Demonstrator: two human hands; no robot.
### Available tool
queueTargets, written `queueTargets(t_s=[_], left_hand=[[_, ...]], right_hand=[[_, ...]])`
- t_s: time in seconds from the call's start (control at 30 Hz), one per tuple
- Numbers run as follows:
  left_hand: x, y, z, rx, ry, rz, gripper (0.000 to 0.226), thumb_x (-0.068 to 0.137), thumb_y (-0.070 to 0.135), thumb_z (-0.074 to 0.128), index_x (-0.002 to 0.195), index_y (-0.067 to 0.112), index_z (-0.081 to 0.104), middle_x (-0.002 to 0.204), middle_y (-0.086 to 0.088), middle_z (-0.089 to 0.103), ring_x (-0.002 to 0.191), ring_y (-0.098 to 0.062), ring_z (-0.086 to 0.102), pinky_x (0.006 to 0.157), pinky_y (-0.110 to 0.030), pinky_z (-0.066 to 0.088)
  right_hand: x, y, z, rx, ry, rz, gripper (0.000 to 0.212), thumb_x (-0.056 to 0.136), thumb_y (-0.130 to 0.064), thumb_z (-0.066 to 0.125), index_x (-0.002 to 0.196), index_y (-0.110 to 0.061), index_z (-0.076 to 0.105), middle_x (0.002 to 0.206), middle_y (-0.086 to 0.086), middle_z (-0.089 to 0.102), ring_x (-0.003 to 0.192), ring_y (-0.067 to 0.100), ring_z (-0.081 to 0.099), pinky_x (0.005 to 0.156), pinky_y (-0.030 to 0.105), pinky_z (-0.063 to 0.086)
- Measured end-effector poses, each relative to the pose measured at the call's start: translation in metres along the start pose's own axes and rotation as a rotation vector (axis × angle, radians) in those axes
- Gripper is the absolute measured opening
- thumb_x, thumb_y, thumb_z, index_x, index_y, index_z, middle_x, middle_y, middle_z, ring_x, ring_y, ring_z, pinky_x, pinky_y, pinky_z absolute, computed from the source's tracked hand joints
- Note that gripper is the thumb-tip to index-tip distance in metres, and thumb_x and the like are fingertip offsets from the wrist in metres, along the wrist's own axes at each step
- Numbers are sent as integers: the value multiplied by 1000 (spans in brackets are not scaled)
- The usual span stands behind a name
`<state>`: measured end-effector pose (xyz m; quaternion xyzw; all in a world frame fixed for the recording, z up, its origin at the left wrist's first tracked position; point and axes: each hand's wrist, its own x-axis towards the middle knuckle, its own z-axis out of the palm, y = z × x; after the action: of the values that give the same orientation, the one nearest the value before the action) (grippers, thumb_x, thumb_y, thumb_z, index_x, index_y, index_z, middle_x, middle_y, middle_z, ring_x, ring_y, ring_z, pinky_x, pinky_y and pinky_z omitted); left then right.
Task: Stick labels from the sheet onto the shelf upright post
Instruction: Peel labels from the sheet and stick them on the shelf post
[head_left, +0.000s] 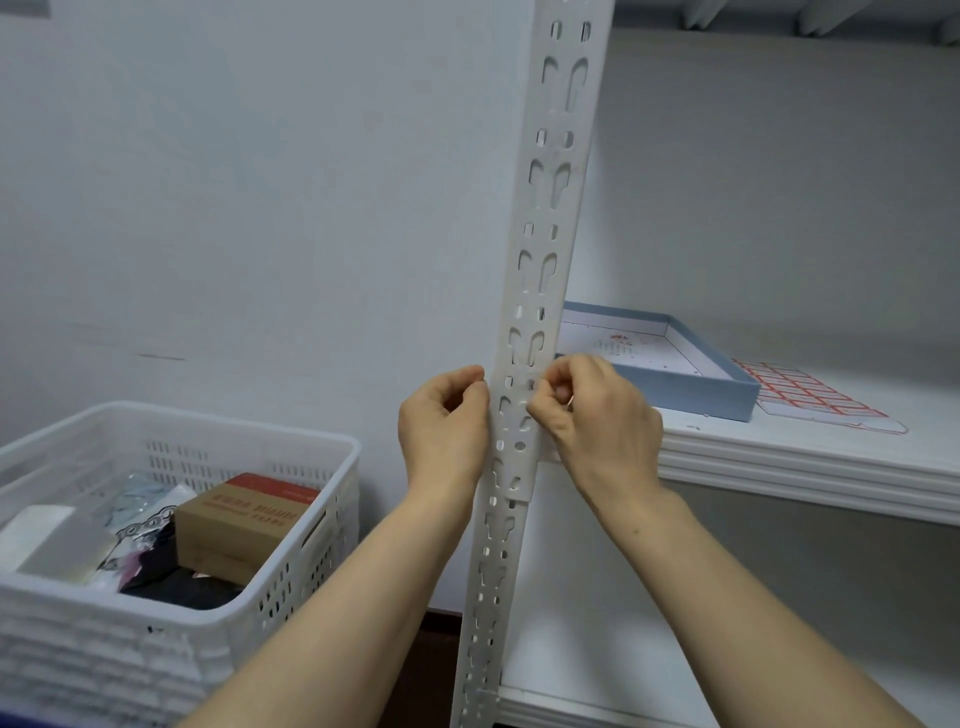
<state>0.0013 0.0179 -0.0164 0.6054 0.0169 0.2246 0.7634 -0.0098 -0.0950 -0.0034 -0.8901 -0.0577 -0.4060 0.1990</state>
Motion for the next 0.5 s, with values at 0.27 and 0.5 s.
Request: queueTargets(t_s=[0.27,0.5], left_hand=[[-1,-2,2,-53,2,5,15,88,9,60,96,19,67,87,12,67,79,7,60,66,-1,45],[-1,-1,0,-61,-7,21,15,89,7,60,96,18,68,86,14,66,79,9,59,69,0,46]], right_hand=[[-2,8,3,263,96,-45,8,87,-23,63,88,-16,66,85,-4,64,72,15,59,62,31,47],[4,8,7,-57,350,-362,14,82,-22,61,74,-17,71,69,-2,65,55,16,59,41,16,38]])
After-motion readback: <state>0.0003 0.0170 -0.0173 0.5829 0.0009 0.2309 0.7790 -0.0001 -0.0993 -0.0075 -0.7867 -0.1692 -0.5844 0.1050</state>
